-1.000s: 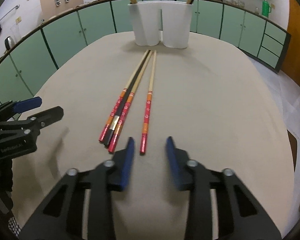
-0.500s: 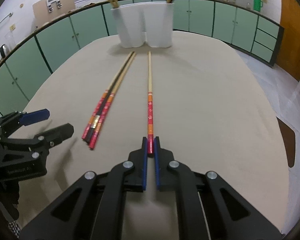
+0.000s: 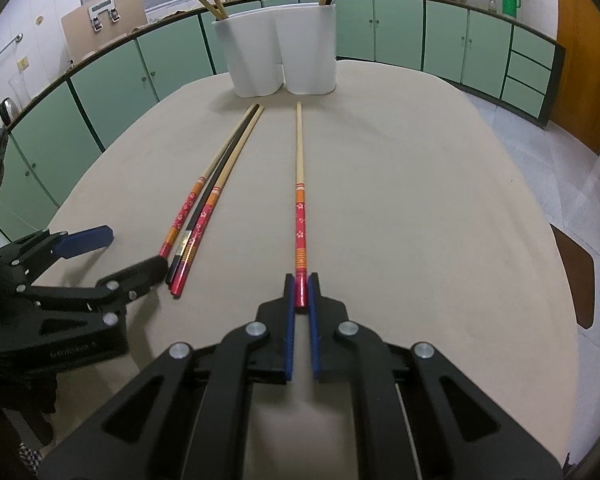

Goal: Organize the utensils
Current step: 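Grasp a red-patterned chopstick with the right tool while the left tool grasps another, then lift both red-patterned chopsticks and lower them into the white holder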

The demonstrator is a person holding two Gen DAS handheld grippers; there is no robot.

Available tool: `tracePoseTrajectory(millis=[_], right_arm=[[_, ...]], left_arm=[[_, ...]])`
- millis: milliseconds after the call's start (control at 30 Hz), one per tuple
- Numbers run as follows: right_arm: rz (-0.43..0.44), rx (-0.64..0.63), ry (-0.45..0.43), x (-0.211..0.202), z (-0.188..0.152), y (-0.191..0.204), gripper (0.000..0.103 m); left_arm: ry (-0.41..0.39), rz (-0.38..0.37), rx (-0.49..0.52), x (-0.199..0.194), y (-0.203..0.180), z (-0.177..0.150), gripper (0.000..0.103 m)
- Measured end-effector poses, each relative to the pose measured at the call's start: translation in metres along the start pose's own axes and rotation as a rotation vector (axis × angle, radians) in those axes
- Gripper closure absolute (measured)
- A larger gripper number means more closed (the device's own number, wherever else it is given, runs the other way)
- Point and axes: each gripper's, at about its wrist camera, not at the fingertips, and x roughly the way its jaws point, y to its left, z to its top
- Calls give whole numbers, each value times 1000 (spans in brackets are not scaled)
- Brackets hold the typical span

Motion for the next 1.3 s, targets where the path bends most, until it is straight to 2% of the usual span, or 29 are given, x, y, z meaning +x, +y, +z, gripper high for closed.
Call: tracePoseTrajectory(millis=[67,200,367,400,533,800,967,1300], right_arm=[[2,0,0,0,0,0,98],[-2,-11,2,1,0,2,97],[4,-9,3,1,0,1,97],[6,-8,3,1,0,0,97],[-2,-15,2,1,0,1,97],[-21,-21,-2,1,0,5,98],[7,8,-2,-4,0,3,98],[10,12,-90,-42,22,-1,98]], left_arm=[[-4,6,-15,-2,6,-1,25],[-13,7,-32,-3,10,-3,36],[-31,-22,-22,-4,1,-1,66],[-33,-34,-26,-3,0,-1,75],[-41,-41,-21,-3,-4,-1,94],[-50,-38,-27,-3,-6,-1,97],[-71,-31,-26,-12,-4,0,97],[-191,-3,5,-60,-1,14,97]])
